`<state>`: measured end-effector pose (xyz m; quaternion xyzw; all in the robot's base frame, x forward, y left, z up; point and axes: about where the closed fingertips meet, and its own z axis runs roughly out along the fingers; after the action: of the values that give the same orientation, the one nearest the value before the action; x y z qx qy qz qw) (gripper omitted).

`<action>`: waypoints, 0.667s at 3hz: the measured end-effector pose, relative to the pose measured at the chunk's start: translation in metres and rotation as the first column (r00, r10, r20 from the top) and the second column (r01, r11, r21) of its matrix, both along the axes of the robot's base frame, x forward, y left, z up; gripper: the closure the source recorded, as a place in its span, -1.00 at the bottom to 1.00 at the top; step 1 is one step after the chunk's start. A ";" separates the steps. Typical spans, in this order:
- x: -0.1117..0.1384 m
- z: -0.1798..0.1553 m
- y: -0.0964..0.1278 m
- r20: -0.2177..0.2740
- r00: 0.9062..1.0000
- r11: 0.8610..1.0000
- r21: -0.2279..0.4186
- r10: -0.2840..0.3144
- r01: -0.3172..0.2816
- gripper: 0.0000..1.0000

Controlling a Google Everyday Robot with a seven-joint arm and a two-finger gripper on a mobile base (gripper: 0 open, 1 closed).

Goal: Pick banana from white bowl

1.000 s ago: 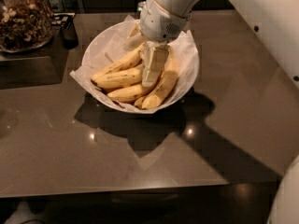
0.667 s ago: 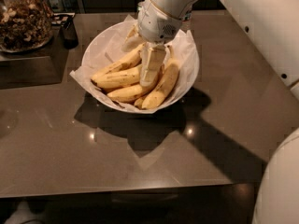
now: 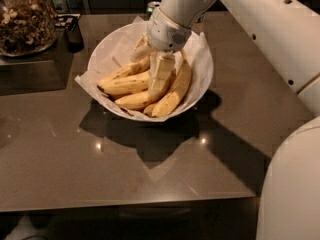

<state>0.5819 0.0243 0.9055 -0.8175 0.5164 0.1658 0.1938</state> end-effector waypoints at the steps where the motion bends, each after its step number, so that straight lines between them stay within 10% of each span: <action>1: -0.006 -0.015 -0.004 -0.045 0.999 1.000 -0.003 -0.013 0.013 -0.01; 2: -0.011 -0.018 -0.007 -0.064 0.998 1.000 -0.006 -0.023 0.023 0.46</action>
Offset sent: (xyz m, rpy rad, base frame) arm -0.0288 -0.0224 -0.0291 -0.0286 0.1251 -0.0368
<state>0.5713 0.0174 0.8877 -0.8062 0.5322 0.1884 0.1770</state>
